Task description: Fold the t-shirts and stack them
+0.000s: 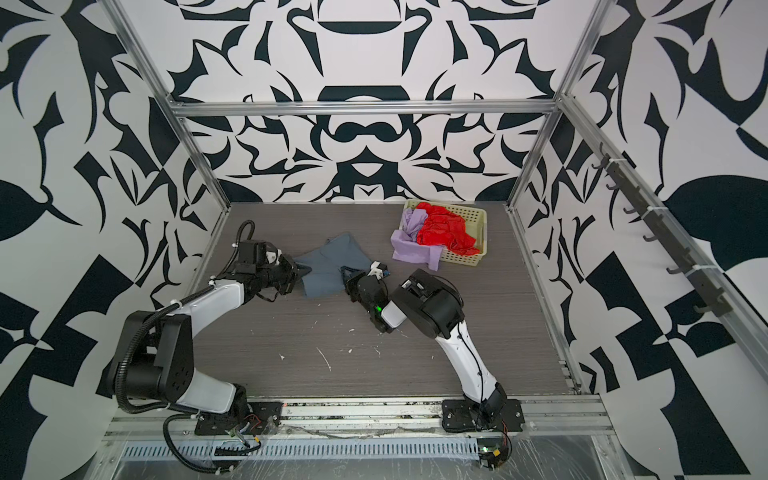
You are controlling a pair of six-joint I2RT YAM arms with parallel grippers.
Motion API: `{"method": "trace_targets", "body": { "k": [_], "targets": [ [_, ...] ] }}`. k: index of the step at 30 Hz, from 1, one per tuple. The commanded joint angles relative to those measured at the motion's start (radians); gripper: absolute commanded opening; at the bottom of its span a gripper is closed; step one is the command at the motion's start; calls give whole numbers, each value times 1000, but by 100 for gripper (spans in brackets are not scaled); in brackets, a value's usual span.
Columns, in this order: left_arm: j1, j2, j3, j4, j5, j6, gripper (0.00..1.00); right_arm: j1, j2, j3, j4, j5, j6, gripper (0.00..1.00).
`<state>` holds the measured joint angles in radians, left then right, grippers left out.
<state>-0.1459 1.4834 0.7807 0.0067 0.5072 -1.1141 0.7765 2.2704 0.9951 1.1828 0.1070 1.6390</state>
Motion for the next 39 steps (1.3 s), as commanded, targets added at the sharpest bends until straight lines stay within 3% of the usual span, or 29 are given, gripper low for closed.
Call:
{"method": "trace_targets", "body": {
  "k": [1, 7, 11, 15, 18, 25, 33, 39],
  "targets": [
    [-1, -68, -55, -57, -28, 20, 0, -17, -57, 2, -87, -16, -44, 5],
    [-3, -200, -152, -189, -146, 70, 42, -43, -161, 3, -346, -88, -204, 0],
    [-3, -316, -136, -346, -261, 155, 53, -75, -209, 21, -522, -176, -331, 0],
    [-3, -336, -102, -395, -295, 206, 55, -101, -229, 66, -685, -291, -468, 0],
    [-5, -317, -85, -378, -294, 222, 55, -106, -249, 143, -879, -360, -638, 0],
    [-47, -219, -31, -315, -311, 257, 56, -100, -319, 341, -1343, -292, -1044, 0],
    [-127, -15, 103, -213, -288, 274, 56, -96, -323, 503, -1608, -273, -1282, 0],
    [-173, 132, 172, -147, -262, 259, 55, -94, -301, 584, -1710, -275, -1360, 0]
  ]
}}
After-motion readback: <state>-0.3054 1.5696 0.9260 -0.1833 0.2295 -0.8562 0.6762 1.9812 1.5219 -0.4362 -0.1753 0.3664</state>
